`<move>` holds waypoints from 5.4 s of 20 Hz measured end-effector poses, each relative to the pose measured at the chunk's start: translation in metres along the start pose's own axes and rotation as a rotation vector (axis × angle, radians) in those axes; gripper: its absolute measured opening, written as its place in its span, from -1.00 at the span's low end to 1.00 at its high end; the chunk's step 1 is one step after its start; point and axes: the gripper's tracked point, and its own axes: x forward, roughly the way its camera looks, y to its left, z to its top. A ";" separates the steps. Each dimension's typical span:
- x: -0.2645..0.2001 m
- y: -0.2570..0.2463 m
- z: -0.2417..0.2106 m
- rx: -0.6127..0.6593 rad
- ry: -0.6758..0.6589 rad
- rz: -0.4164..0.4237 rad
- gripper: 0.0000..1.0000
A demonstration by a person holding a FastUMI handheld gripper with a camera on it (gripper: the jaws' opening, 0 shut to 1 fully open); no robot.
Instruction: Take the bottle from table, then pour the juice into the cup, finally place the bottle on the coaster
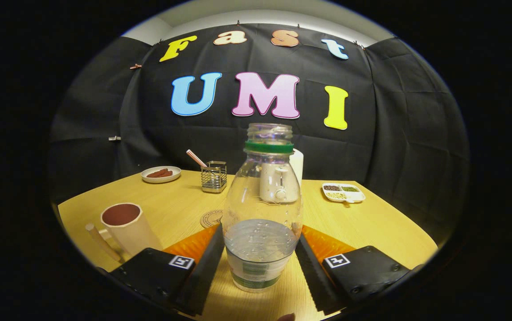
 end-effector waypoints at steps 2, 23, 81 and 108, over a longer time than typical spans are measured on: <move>0.002 -0.001 0.000 0.012 0.005 0.000 0.64; -0.019 0.010 0.091 -0.678 0.080 -0.137 0.48; 0.013 0.060 0.049 -1.727 0.164 -0.004 0.47; 0.016 0.070 0.069 -1.867 0.090 -0.023 0.47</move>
